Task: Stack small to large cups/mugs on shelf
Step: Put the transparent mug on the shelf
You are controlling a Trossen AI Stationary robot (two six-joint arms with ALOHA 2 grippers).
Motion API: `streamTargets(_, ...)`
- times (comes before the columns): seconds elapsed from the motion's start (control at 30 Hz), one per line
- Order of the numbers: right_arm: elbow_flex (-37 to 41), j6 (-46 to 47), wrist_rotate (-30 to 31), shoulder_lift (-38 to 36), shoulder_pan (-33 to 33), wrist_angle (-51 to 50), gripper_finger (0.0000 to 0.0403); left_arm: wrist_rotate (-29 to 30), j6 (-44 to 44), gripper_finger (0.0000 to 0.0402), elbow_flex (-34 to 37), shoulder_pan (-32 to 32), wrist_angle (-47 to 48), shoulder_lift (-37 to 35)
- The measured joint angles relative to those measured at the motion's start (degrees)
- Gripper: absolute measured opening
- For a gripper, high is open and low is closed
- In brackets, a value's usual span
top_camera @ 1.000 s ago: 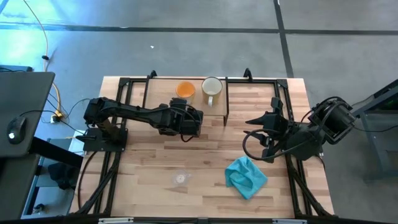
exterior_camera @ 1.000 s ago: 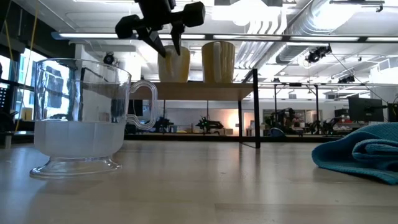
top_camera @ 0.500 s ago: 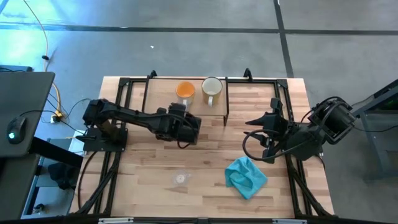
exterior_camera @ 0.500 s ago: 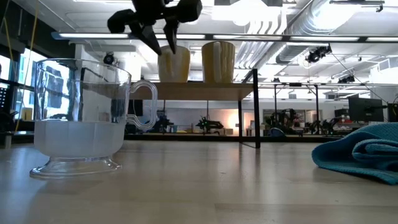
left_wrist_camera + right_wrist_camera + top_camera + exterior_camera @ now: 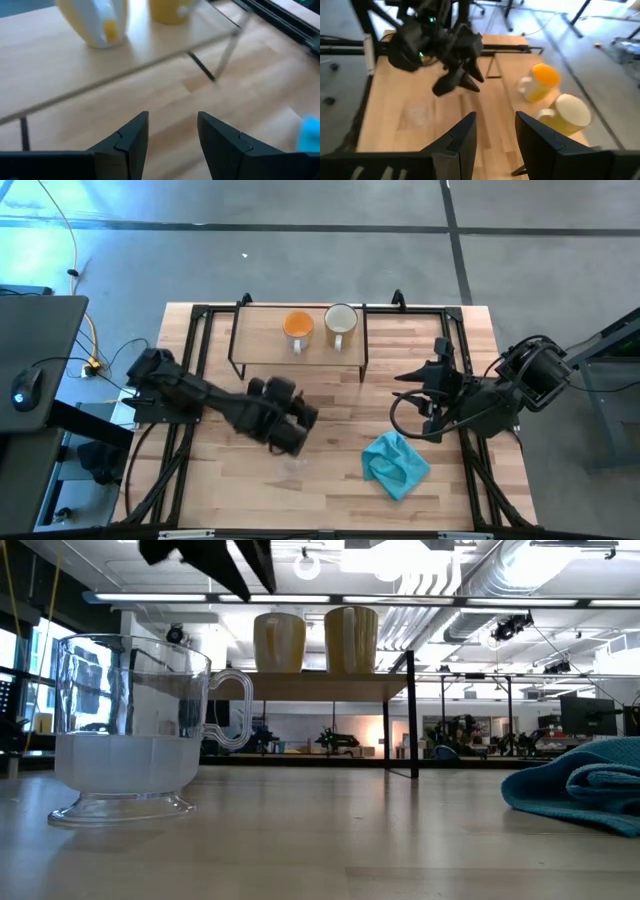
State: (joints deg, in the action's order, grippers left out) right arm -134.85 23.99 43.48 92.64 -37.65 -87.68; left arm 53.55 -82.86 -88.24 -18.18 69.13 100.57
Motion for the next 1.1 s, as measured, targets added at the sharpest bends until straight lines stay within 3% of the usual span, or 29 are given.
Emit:
streamTargets(0.3, 4.3, 2.4, -12.3, 0.2, 0.1, 0.0, 0.0126, 1.5, 2.6, 0.0158, -1.0, -12.0, 0.0, 0.0)
streamTargets(0.63, 24.5, 4.0, -20.1, 0.3, 3.3, 8.5, 0.0126, 4.0, 9.5, 0.0158, -1.1, -23.0, 1.2, 0.0)
streamTargets(0.93, 37.9, 2.5, -22.8, 0.3, 6.0, 18.8, 0.0126, -1.8, 14.6, 0.0158, -1.1, -25.1, 1.3, 0.0)
streamTargets(1.1, 44.4, -0.3, -28.6, 0.2, 7.9, 29.2, 0.0126, -3.3, 14.1, 0.0158, -1.1, -25.1, 1.7, 0.0)
